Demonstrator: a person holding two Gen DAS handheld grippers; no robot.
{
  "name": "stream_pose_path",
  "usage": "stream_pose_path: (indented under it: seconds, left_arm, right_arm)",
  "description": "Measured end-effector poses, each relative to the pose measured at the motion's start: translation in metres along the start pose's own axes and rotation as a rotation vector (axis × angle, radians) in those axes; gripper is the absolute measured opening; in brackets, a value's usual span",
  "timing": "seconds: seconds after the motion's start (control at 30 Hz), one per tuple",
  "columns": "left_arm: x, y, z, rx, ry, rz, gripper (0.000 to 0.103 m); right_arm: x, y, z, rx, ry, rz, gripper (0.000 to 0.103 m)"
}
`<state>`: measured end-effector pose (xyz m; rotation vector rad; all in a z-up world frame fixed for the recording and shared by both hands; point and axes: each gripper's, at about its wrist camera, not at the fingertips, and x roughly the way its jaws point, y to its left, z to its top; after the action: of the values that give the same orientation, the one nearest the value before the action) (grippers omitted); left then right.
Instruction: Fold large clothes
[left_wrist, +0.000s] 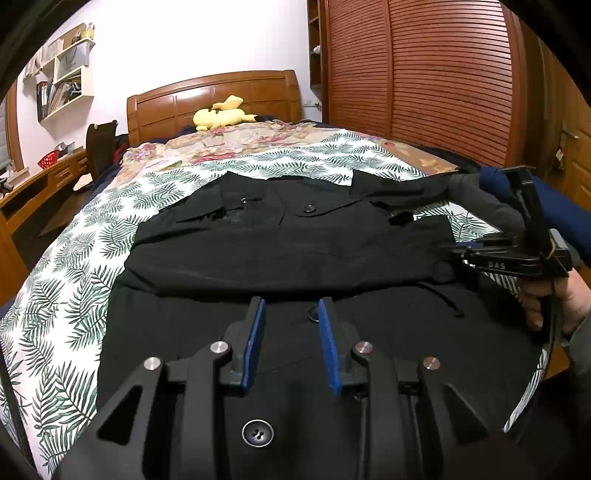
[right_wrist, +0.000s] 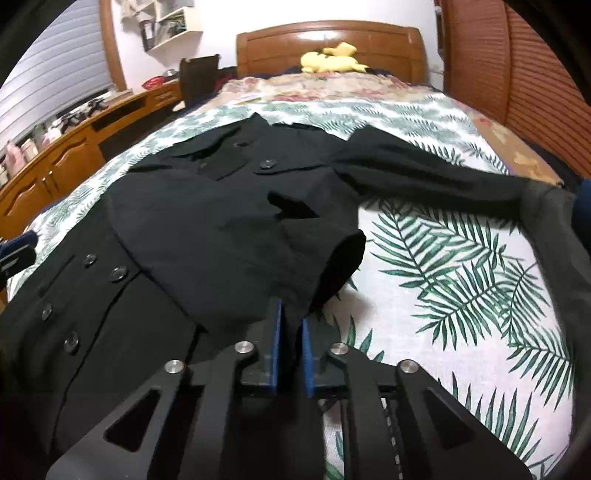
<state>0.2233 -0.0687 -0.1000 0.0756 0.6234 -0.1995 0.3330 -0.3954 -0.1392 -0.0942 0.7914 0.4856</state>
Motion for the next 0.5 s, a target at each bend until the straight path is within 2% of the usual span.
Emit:
stream_pose_path:
  seconds: [0.37,0.5]
  left_arm:
    - [-0.001,0.003,0.001,-0.014,-0.007,-0.005,0.027]
    - [-0.004,0.006,0.003,-0.03,-0.017,-0.002,0.027]
  right_arm:
    - [-0.053,0.026,-0.006,-0.064,-0.092,0.113,0.001]
    - [-0.06,0.038,-0.013,-0.079,-0.069,0.131,0.001]
